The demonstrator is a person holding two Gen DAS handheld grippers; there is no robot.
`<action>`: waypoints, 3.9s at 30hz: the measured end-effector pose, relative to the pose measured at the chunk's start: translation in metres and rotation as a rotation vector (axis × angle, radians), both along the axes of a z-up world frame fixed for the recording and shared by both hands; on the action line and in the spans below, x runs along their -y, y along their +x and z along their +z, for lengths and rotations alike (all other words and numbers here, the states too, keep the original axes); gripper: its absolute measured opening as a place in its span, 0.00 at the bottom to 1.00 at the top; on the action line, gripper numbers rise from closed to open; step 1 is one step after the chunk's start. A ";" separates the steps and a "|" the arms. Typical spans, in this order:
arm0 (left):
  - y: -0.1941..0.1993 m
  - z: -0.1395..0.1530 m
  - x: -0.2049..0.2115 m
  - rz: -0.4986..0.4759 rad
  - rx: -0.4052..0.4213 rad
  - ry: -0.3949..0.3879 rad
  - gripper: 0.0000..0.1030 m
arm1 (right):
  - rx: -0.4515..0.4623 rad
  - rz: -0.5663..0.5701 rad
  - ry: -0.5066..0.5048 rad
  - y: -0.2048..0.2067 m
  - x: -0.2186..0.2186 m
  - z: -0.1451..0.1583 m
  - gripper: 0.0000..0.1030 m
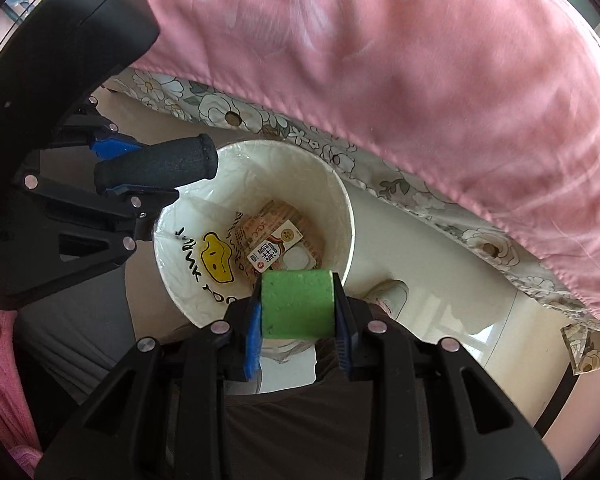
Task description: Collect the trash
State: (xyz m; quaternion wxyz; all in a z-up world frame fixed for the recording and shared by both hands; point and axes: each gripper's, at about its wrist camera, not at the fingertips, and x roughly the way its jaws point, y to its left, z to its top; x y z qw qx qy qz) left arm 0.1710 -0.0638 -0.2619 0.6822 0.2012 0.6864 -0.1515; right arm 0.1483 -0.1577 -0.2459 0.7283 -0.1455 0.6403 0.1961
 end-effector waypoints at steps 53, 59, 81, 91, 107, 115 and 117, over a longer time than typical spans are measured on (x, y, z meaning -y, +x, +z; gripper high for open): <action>0.013 -0.192 -0.017 0.212 -0.241 -0.078 0.35 | -0.470 -0.261 0.046 0.016 -0.024 -0.200 0.30; 0.013 -0.196 -0.019 0.216 -0.252 -0.057 0.47 | -0.487 -0.249 0.039 0.014 -0.027 -0.205 0.34; 0.014 -0.170 -0.019 0.210 -0.199 -0.059 0.62 | -0.431 -0.235 0.026 0.010 -0.021 -0.184 0.55; 0.002 -0.129 -0.017 0.155 -0.091 -0.051 0.66 | -0.397 -0.186 -0.022 0.005 -0.017 -0.144 0.55; 0.021 0.064 -0.058 0.019 0.188 -0.075 0.73 | -0.036 -0.117 0.017 0.041 0.039 0.056 0.59; 0.089 0.162 -0.072 0.078 0.307 -0.107 0.76 | 0.215 -0.117 0.008 0.084 0.073 0.166 0.70; 0.107 0.182 -0.070 0.073 0.351 -0.090 0.78 | 0.270 -0.102 -0.006 0.096 0.079 0.187 0.72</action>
